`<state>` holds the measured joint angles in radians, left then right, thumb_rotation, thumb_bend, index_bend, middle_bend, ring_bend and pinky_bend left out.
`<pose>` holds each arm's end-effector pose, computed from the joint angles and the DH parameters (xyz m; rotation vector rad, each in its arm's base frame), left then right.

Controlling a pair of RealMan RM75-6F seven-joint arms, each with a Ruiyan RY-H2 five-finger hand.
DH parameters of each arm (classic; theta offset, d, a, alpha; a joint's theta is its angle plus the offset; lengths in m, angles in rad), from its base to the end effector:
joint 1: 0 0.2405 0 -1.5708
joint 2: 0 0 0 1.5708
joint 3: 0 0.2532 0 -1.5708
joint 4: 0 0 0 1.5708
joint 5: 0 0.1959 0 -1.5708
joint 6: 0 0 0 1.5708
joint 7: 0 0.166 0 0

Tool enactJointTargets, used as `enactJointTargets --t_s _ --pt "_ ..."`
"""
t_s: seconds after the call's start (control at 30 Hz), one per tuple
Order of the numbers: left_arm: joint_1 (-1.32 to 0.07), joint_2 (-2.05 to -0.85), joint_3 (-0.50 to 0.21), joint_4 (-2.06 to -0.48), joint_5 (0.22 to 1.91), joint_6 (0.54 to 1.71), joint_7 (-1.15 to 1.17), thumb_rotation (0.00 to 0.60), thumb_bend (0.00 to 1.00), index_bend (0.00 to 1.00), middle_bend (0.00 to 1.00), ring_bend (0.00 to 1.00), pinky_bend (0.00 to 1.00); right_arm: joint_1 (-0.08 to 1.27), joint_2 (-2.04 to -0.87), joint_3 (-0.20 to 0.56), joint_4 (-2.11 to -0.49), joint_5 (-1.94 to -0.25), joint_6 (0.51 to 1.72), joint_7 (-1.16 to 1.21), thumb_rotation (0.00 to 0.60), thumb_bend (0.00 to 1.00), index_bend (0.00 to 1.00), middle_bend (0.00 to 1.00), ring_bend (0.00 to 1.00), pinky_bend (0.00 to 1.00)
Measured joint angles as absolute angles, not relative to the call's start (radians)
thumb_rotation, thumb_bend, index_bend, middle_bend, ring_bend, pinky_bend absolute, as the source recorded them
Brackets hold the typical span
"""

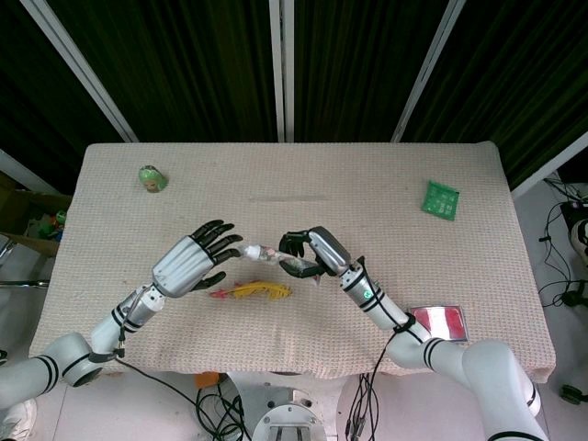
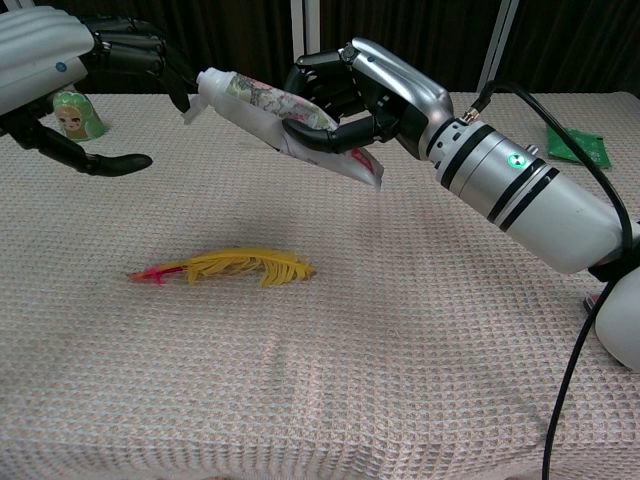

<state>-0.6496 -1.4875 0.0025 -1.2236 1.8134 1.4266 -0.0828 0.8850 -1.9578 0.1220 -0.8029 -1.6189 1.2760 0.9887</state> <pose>-0.1493 0.3130 0.0450 -2.0135 -0.4230 -1.3819 -0.0675 -0.3659 -0.0654 1.7742 -1.4925 1.9284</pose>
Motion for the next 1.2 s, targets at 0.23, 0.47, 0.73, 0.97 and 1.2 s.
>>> enactJointTargets --t_s 0.23,0.47,0.73,0.97,1.2 --pt "-0.649 -1.493 0.003 -1.224 1.815 1.430 -0.087 0.600 0.26 0.37 0.22 0.14 0.18 0.888 -1.974 0.128 -0.788 -1.616 1.285 0.995 0.600 0.50 1.00 0.84 0.63 0.72" --pt "-0.642 -1.491 0.003 -1.223 1.814 1.442 -0.084 0.600 0.26 0.37 0.22 0.14 0.18 0.885 -1.969 0.113 -0.784 -1.628 1.289 0.988 0.600 0.50 1.00 0.84 0.63 0.72" --pt "-0.611 -1.456 0.001 -1.240 1.809 1.488 -0.079 0.600 0.26 0.37 0.22 0.14 0.18 0.860 -1.890 0.066 -0.799 -1.635 1.239 0.917 0.600 0.50 1.00 0.84 0.63 0.72" --pt "-0.600 -1.445 -0.013 -1.266 1.792 1.491 -0.055 0.600 0.26 0.37 0.22 0.14 0.18 0.869 -1.870 0.047 -0.762 -1.616 1.105 0.749 0.600 0.47 0.91 0.80 0.58 0.66" --pt "-0.586 -1.440 -0.016 -1.270 1.767 1.474 -0.033 0.600 0.26 0.37 0.22 0.14 0.18 0.885 -1.917 0.050 -0.671 -1.575 0.996 0.634 0.600 0.37 0.61 0.53 0.33 0.40"
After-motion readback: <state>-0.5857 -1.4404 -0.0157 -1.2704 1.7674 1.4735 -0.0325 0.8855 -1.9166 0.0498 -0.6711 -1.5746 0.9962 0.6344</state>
